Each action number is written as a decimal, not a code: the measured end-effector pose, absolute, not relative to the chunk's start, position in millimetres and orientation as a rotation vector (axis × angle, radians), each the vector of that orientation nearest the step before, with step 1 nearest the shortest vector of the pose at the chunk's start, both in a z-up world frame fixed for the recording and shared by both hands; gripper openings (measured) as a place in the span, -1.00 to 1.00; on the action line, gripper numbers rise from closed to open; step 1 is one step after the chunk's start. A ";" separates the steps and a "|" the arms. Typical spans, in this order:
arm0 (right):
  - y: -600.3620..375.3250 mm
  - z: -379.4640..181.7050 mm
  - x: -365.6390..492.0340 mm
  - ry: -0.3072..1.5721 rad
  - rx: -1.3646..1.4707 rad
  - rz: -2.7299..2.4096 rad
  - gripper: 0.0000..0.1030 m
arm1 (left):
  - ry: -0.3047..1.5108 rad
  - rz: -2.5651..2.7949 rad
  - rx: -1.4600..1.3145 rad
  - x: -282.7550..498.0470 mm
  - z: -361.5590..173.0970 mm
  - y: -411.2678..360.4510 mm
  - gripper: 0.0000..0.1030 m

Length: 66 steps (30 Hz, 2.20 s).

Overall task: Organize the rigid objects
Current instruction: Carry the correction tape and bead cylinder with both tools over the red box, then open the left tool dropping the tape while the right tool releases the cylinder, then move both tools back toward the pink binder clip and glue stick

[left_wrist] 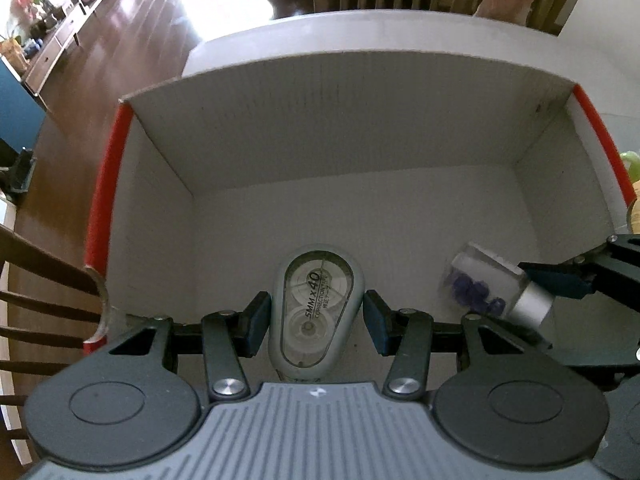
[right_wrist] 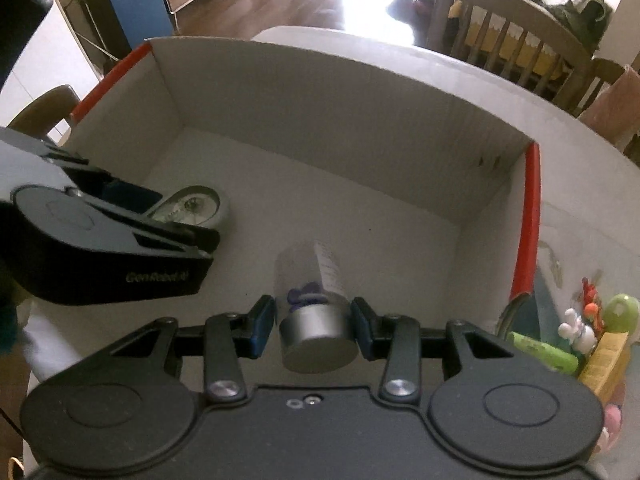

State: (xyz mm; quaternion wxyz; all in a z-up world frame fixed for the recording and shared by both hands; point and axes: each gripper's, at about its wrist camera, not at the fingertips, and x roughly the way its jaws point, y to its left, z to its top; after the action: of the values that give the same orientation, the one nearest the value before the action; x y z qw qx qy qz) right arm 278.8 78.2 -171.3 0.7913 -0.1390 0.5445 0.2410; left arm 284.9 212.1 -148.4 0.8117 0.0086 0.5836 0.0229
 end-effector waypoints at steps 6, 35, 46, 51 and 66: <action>75.6 -166.6 273.7 1.167 -0.282 0.526 -0.18 | 1.294 0.053 0.010 281.9 -153.4 213.3 -0.03; 25.4 -79.5 238.0 0.966 -0.104 0.631 0.22 | 1.080 0.072 -0.019 237.4 -78.4 187.0 0.02; -15.8 -47.5 205.8 0.852 -0.057 0.633 0.34 | 0.960 0.024 -0.002 190.6 -34.8 170.4 0.02; -40.2 -39.8 187.6 0.799 -0.053 0.630 0.41 | 0.891 0.015 0.038 170.7 -17.2 155.6 0.02; -117.2 -32.4 161.3 0.687 -0.029 0.610 0.66 | 0.804 0.002 0.035 137.9 -2.3 98.6 0.02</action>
State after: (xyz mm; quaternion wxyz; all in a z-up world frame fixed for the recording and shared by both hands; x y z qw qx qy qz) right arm 161.3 -117.2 -32.4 0.8962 -0.0142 0.3316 0.2943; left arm 137.9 98.6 -2.3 0.9201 0.0172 0.3914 0.0011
